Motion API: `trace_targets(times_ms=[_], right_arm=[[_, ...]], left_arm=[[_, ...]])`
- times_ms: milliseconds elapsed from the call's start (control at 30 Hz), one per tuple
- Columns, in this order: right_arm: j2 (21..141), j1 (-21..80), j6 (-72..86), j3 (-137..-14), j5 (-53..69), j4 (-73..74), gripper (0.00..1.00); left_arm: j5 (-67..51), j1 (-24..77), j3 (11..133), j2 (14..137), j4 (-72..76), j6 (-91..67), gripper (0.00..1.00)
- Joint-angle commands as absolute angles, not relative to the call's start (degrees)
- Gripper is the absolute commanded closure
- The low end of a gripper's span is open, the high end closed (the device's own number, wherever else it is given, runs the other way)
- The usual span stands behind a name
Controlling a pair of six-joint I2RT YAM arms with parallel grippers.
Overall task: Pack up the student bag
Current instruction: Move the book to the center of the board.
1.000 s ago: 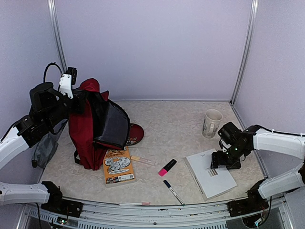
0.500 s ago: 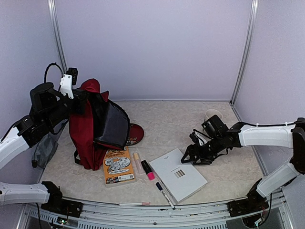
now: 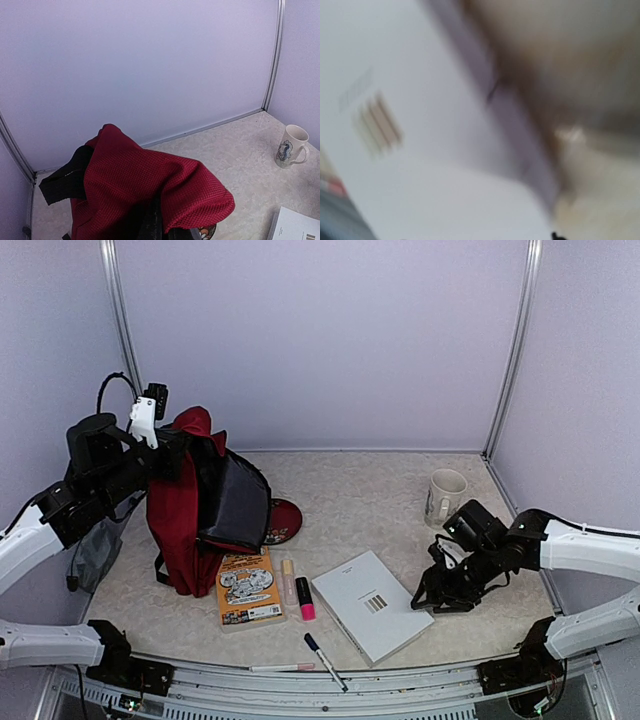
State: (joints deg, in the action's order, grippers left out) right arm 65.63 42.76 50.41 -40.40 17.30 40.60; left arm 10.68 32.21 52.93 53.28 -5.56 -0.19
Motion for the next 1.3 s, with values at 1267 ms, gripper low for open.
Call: trace_targets(times_ms=[1267], right_arm=[[81.95, 39.55, 51.87, -34.34, 13.67, 0.05, 0.32]], left_arm=[[-3.73, 37.91, 61.07, 81.85, -18.22, -3.82, 1.0]])
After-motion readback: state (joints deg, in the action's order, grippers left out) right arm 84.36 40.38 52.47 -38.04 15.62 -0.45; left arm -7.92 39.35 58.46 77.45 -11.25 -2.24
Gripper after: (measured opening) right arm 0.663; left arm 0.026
